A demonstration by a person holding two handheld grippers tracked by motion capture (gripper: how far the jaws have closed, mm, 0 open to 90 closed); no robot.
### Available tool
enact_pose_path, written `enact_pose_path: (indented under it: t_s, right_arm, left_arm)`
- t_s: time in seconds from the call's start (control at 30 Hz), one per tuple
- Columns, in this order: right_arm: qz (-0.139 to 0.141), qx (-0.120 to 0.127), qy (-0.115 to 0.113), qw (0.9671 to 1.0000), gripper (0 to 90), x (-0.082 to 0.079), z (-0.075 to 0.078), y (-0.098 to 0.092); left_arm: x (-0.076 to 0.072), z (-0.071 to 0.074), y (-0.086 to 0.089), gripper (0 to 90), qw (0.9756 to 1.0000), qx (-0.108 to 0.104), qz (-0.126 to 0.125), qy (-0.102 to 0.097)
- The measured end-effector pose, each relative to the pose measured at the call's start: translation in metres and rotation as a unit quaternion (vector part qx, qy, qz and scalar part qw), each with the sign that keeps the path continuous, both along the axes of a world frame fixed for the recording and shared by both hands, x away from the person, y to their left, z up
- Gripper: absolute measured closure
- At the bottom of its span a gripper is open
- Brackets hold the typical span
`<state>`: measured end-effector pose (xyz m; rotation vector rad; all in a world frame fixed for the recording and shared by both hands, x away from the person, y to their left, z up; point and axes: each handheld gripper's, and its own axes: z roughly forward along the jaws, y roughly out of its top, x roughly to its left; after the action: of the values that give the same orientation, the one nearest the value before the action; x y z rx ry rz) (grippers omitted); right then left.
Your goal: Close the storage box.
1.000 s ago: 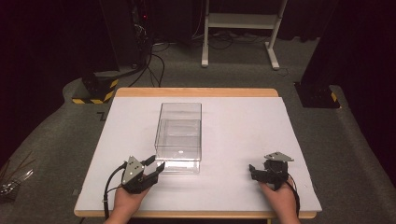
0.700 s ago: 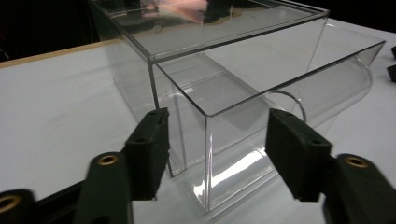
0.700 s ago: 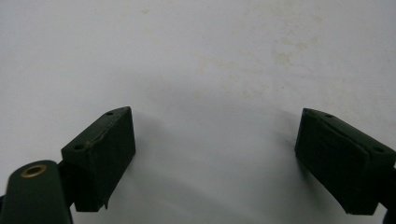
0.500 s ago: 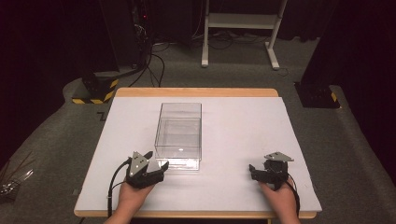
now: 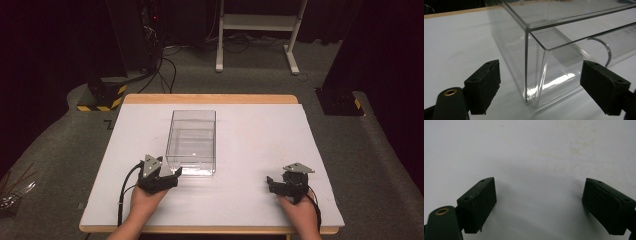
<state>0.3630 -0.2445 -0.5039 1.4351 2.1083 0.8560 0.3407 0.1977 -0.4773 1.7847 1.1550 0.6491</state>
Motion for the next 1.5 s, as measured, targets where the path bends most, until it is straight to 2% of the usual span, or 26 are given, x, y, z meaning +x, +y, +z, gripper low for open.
enact_pose_path:
  t_s: [0.37, 0.83, 1.0, 1.13, 1.2, 1.23, 1.5]
  right_arm:
    - [0.0, 0.0, 0.0, 1.0, 12.4, 0.0, 0.0, 0.0]
    - [0.0, -0.001, -0.001, 1.0, 12.5, 0.0, 0.0, 0.0]
    - [0.0, -0.001, -0.001, 1.0, 12.5, 0.0, 0.0, 0.0]
    - [0.0, -0.001, -0.001, 1.0, 12.5, 0.0, 0.0, 0.0]
    - [0.0, -0.001, -0.001, 1.0, 12.5, 0.0, 0.0, 0.0]
    - [0.0, -0.001, -0.001, 1.0, 12.5, 0.0, 0.0, 0.0]
    - [0.0, -0.001, -0.001, 1.0, 12.5, 0.0, 0.0, 0.0]
  left_arm:
    - [0.015, -0.001, -0.008, 17.8, 0.9999, 0.01, -0.007, 0.002]
    - [0.028, -0.004, -0.009, 20.1, 0.9999, 0.002, -0.002, 0.011]
    - [0.029, -0.007, -0.011, 20.1, 0.9999, 0.007, -0.006, 0.011]
    - [0.031, -0.008, -0.011, 22.2, 0.9999, 0.009, 0.001, 0.01]
    - [0.034, -0.008, -0.01, 23.8, 0.9998, 0.005, 0.008, 0.015]
    - [0.036, -0.01, -0.009, 23.0, 0.9997, -0.004, 0.006, 0.021]
    - [0.034, -0.01, -0.011, 25.5, 0.9997, -0.003, 0.003, 0.023]
